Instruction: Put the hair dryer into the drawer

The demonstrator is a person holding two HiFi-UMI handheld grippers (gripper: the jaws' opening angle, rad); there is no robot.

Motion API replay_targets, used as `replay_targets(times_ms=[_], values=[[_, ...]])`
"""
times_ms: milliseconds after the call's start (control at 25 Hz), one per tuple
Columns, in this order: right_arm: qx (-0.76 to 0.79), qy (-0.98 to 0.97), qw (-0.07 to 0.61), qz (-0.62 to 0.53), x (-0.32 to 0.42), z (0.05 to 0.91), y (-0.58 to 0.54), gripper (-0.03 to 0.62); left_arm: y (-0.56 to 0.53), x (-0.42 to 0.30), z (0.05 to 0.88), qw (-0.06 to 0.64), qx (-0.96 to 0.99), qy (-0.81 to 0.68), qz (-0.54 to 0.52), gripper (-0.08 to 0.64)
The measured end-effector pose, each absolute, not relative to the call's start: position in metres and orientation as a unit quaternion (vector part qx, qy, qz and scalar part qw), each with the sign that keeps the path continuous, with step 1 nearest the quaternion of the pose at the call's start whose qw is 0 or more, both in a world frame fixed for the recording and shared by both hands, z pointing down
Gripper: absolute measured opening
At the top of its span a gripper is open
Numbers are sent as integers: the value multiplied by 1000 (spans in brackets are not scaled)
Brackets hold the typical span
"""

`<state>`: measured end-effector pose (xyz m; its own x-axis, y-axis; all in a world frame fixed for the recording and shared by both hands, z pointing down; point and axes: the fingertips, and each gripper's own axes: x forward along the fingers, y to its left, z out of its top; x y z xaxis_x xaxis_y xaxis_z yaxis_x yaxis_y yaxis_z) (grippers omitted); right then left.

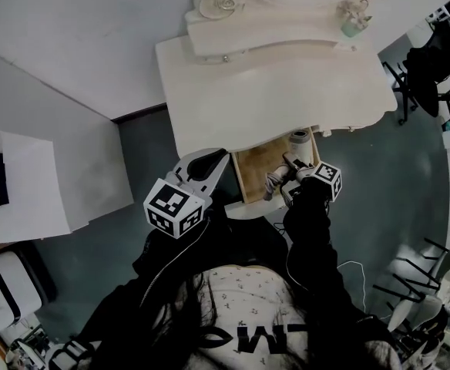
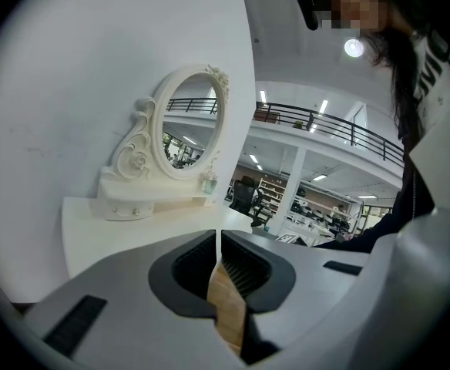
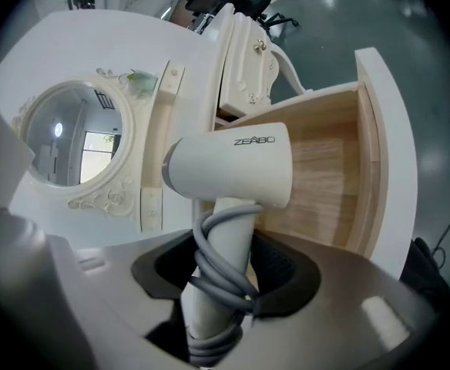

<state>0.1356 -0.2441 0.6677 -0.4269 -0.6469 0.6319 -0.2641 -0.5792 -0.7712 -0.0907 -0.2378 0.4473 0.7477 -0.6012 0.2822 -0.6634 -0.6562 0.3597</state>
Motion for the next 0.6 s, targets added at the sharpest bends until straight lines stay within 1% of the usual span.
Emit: replay_targets(times_ms=[200, 600], values=[[-526, 417, 99, -735, 145, 690, -246, 215, -244, -95, 450, 231, 896, -373, 67, 1], [-525, 406, 43, -747, 135, 736, -262, 215, -237, -98, 449, 230, 879, -409, 82, 2]])
